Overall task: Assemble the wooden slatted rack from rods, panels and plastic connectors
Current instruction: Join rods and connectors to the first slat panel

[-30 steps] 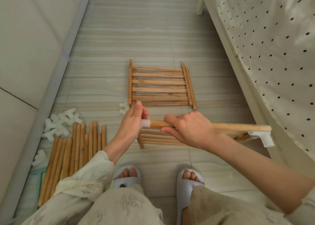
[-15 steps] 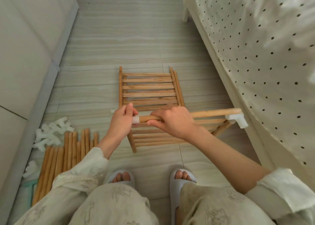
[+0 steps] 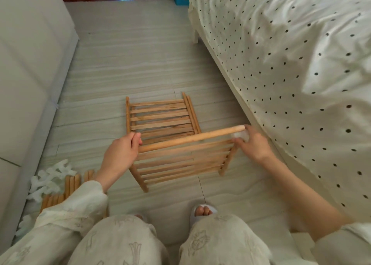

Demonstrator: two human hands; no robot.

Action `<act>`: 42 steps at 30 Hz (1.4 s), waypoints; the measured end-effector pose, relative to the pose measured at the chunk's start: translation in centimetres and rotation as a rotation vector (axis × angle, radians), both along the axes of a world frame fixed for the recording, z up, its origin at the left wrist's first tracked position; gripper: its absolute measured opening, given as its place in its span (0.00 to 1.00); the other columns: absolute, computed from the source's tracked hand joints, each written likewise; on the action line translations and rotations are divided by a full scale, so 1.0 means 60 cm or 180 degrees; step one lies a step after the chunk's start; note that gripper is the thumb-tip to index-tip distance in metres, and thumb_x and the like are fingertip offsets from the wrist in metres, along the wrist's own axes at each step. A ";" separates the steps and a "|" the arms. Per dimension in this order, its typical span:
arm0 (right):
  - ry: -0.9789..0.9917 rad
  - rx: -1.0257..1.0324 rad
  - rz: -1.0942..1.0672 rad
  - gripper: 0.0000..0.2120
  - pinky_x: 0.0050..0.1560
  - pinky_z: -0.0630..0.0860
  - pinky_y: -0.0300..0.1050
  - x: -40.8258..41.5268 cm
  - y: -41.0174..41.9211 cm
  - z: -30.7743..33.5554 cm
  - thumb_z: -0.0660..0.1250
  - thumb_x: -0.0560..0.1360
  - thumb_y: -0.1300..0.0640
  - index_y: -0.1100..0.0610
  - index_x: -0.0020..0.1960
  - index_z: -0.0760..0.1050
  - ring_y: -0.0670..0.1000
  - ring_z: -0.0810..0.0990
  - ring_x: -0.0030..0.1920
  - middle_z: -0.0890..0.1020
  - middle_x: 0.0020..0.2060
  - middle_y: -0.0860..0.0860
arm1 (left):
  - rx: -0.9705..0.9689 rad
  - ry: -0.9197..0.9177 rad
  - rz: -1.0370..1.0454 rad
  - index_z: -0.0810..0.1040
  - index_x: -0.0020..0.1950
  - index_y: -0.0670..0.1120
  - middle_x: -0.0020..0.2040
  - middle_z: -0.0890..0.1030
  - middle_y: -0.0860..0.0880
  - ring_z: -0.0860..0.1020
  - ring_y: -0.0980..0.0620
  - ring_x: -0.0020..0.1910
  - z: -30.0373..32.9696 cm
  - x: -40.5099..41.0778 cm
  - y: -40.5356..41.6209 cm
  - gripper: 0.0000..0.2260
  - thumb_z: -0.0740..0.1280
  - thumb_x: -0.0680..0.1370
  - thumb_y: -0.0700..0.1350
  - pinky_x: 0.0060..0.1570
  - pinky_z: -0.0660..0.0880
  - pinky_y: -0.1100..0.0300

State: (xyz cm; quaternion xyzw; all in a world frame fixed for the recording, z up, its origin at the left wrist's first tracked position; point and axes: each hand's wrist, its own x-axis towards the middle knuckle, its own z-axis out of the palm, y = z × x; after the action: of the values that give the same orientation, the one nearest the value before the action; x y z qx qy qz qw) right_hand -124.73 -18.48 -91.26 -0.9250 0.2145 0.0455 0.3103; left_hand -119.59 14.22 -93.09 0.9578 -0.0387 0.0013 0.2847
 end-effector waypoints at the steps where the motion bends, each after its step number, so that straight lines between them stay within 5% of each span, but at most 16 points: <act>1: 0.0022 0.0051 0.0063 0.27 0.60 0.67 0.47 0.001 -0.002 -0.002 0.66 0.76 0.54 0.60 0.71 0.63 0.60 0.69 0.66 0.72 0.65 0.60 | 0.0306 -0.0118 -0.0195 0.78 0.45 0.45 0.40 0.82 0.47 0.79 0.42 0.43 0.008 0.001 -0.007 0.18 0.53 0.82 0.51 0.44 0.74 0.52; 4: -0.0007 0.0014 0.0173 0.16 0.49 0.66 0.45 0.003 -0.005 -0.008 0.66 0.76 0.58 0.61 0.61 0.68 0.61 0.73 0.58 0.76 0.55 0.59 | 0.0916 -0.0420 -0.1312 0.77 0.51 0.47 0.47 0.81 0.49 0.80 0.47 0.44 0.041 0.002 -0.065 0.25 0.46 0.80 0.59 0.45 0.76 0.52; 7: 0.0006 0.0106 0.0101 0.07 0.42 0.64 0.44 0.005 0.001 -0.019 0.62 0.76 0.63 0.60 0.52 0.67 0.62 0.74 0.53 0.74 0.44 0.56 | 0.1219 0.0171 -0.2292 0.66 0.69 0.49 0.60 0.75 0.51 0.76 0.53 0.48 0.059 0.000 -0.167 0.20 0.50 0.81 0.57 0.44 0.76 0.56; 9: -0.0118 0.0310 -0.0064 0.10 0.43 0.64 0.44 0.005 0.007 -0.025 0.60 0.75 0.65 0.60 0.56 0.68 0.61 0.73 0.54 0.75 0.43 0.55 | 0.1225 0.0297 -0.2495 0.59 0.72 0.49 0.62 0.73 0.49 0.75 0.52 0.45 0.055 -0.004 -0.232 0.22 0.52 0.81 0.57 0.41 0.74 0.56; 13: -0.0457 0.0564 -0.0380 0.17 0.38 0.60 0.39 0.005 0.012 -0.030 0.60 0.74 0.66 0.61 0.63 0.68 0.60 0.75 0.54 0.78 0.48 0.58 | 0.1154 -0.0150 -0.2337 0.65 0.65 0.50 0.54 0.78 0.48 0.77 0.47 0.46 0.046 0.003 -0.307 0.20 0.51 0.80 0.61 0.39 0.68 0.57; 18: -0.0558 0.0519 -0.0400 0.14 0.40 0.63 0.43 0.012 0.010 -0.043 0.58 0.75 0.66 0.62 0.60 0.70 0.62 0.75 0.54 0.80 0.50 0.61 | 0.1140 0.0415 -0.1912 0.68 0.36 0.50 0.43 0.76 0.48 0.76 0.44 0.48 0.048 0.028 -0.346 0.26 0.43 0.77 0.68 0.40 0.67 0.54; 25: -0.0782 0.0395 -0.0271 0.13 0.39 0.61 0.44 0.012 0.009 -0.050 0.60 0.73 0.67 0.64 0.57 0.71 0.65 0.76 0.51 0.81 0.47 0.63 | 0.0413 0.1521 -0.1585 0.78 0.36 0.44 0.27 0.75 0.50 0.74 0.51 0.27 0.059 0.046 -0.379 0.27 0.53 0.77 0.64 0.34 0.72 0.61; 30: -0.1062 0.1530 -0.0312 0.16 0.39 0.69 0.29 -0.016 0.010 -0.070 0.68 0.73 0.61 0.53 0.60 0.72 0.37 0.77 0.41 0.78 0.44 0.43 | -0.0057 0.2539 -0.1659 0.73 0.39 0.44 0.28 0.67 0.51 0.62 0.54 0.24 0.063 0.057 -0.372 0.21 0.53 0.76 0.59 0.27 0.60 0.61; 33: -0.1154 0.1592 -0.0160 0.14 0.43 0.68 0.27 -0.021 0.008 -0.103 0.68 0.75 0.58 0.53 0.60 0.73 0.32 0.75 0.44 0.77 0.46 0.38 | -0.0046 0.3004 -0.1793 0.71 0.42 0.44 0.30 0.70 0.50 0.64 0.54 0.26 0.066 0.060 -0.367 0.19 0.51 0.77 0.57 0.28 0.62 0.62; 37: -0.0917 0.1201 0.0090 0.09 0.39 0.67 0.32 -0.004 0.021 -0.143 0.62 0.78 0.58 0.57 0.58 0.74 0.41 0.75 0.37 0.77 0.38 0.42 | 0.0087 0.2713 -0.1762 0.76 0.46 0.42 0.38 0.79 0.45 0.73 0.52 0.31 0.069 0.054 -0.374 0.19 0.52 0.78 0.53 0.32 0.68 0.61; 39: -0.0997 0.0985 0.0047 0.09 0.38 0.65 0.39 0.002 0.030 -0.159 0.61 0.79 0.58 0.62 0.53 0.76 0.47 0.73 0.33 0.77 0.34 0.48 | 0.0228 0.2246 -0.1670 0.75 0.45 0.41 0.38 0.79 0.46 0.76 0.51 0.32 0.059 0.052 -0.378 0.19 0.52 0.77 0.55 0.33 0.71 0.60; 42: -0.1260 0.0734 -0.0047 0.10 0.34 0.60 0.35 0.005 0.040 -0.163 0.62 0.79 0.60 0.67 0.48 0.76 0.46 0.66 0.28 0.73 0.30 0.47 | 0.0634 0.1395 -0.1641 0.71 0.50 0.48 0.43 0.79 0.49 0.78 0.49 0.43 0.039 0.051 -0.379 0.18 0.57 0.75 0.62 0.46 0.76 0.53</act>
State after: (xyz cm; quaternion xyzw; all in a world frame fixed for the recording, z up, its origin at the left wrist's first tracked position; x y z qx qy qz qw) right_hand -124.40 -16.10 -101.03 -0.8727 0.1496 -0.1150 0.4504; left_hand -116.51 -8.55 -90.77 0.9172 -0.2172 -0.2799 0.1824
